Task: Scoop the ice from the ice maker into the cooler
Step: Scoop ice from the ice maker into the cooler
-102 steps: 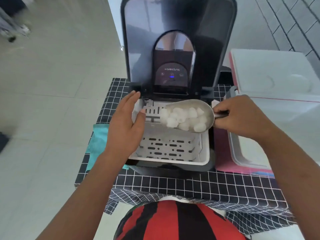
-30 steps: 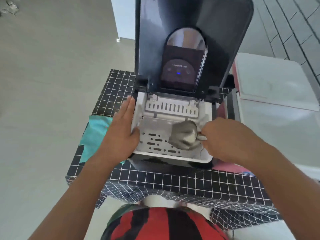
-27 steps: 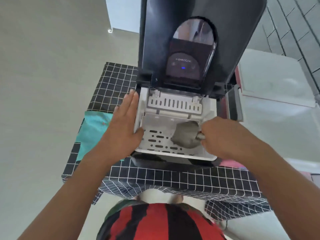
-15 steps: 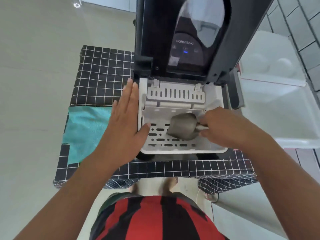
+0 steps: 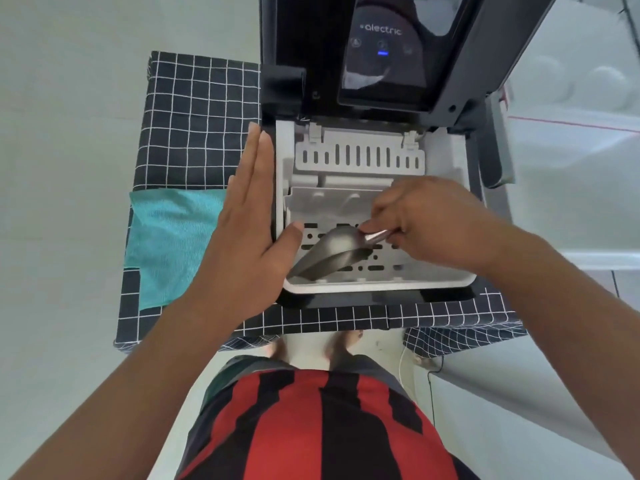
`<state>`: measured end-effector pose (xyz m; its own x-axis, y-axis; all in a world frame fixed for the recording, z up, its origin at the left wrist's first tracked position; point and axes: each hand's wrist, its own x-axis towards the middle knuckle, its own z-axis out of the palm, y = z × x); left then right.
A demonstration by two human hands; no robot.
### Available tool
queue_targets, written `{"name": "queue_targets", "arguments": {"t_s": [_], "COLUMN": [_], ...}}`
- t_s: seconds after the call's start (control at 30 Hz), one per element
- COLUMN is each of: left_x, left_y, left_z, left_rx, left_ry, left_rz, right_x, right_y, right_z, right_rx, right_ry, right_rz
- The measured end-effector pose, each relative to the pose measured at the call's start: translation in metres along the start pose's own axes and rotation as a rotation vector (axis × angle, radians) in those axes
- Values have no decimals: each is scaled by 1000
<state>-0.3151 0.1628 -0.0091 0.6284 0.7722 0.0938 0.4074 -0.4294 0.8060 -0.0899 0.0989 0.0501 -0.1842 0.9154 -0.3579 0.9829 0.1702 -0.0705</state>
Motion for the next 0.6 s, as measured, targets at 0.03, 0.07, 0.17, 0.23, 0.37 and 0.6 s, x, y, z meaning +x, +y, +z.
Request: {"name": "queue_targets", "arguments": {"t_s": [0.03,0.07,0.17,0.23,0.37,0.6], "left_x": [0,0,-1,-1,-2,-1], "left_y": [0,0,0,1,0,-2], "left_z": [0,0,0,1,1,2], "left_rx": [-1,-3,-6,-13,-23,-30], "left_ry": [0,1,11,16,26,40], "left_rz": [1,-1,-4,-6,-4,3], "right_x": [3,5,-1,-12,-32,-19], "right_y": [-2,-4,-4,4,20,3], "right_z": [5,7,8,1,-20,-14], "right_rx": [-15,-31,-117,-130,-220,-323], "right_ry": [-24,-29,118,228,159,-99], "right_rz": [0,11,46,100,0,-65]}}
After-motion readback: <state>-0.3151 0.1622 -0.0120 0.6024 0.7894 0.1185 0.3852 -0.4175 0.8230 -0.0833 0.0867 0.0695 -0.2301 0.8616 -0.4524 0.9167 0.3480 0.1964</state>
